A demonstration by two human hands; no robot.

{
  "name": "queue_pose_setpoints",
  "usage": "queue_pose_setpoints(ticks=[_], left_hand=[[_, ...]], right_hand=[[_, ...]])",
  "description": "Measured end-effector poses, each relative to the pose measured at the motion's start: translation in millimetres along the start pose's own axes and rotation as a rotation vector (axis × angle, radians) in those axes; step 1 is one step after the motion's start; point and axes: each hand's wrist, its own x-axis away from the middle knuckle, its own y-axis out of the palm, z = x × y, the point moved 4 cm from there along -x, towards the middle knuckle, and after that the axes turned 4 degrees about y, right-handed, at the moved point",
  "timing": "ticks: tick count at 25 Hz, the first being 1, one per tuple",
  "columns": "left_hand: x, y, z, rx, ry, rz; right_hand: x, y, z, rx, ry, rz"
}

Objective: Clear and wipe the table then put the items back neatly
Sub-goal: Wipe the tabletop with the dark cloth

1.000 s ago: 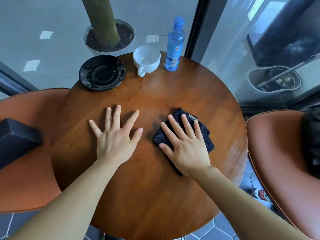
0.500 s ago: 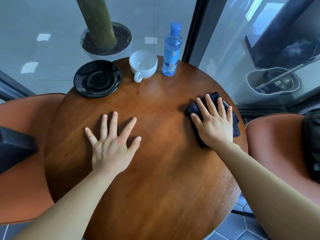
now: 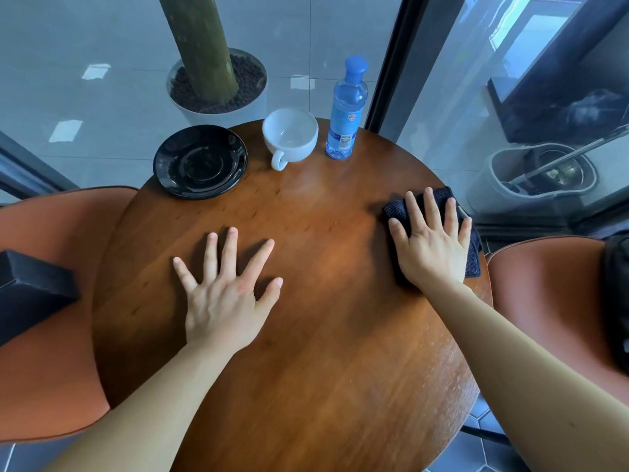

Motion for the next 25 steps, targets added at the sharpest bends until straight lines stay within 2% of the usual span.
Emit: queue_pose_setpoints(ticks=[11, 15, 18, 25], left_hand=[[-1, -1, 0, 0.0, 0.013, -0.011], [2, -9, -4, 0.121, -0.022, 0.053], [5, -21, -15, 0.215, -0.074, 0.126], [35, -44, -41, 0.088, -0.063, 0.115]], right_hand=[[0, -1, -2, 0.024, -0.008, -0.031], [1, -12, -7, 0.003, -0.03, -0.087], [16, -25, -22, 0.003, -0.122, -0.054], [68, -29, -75, 0.003, -0.367, -0.093]])
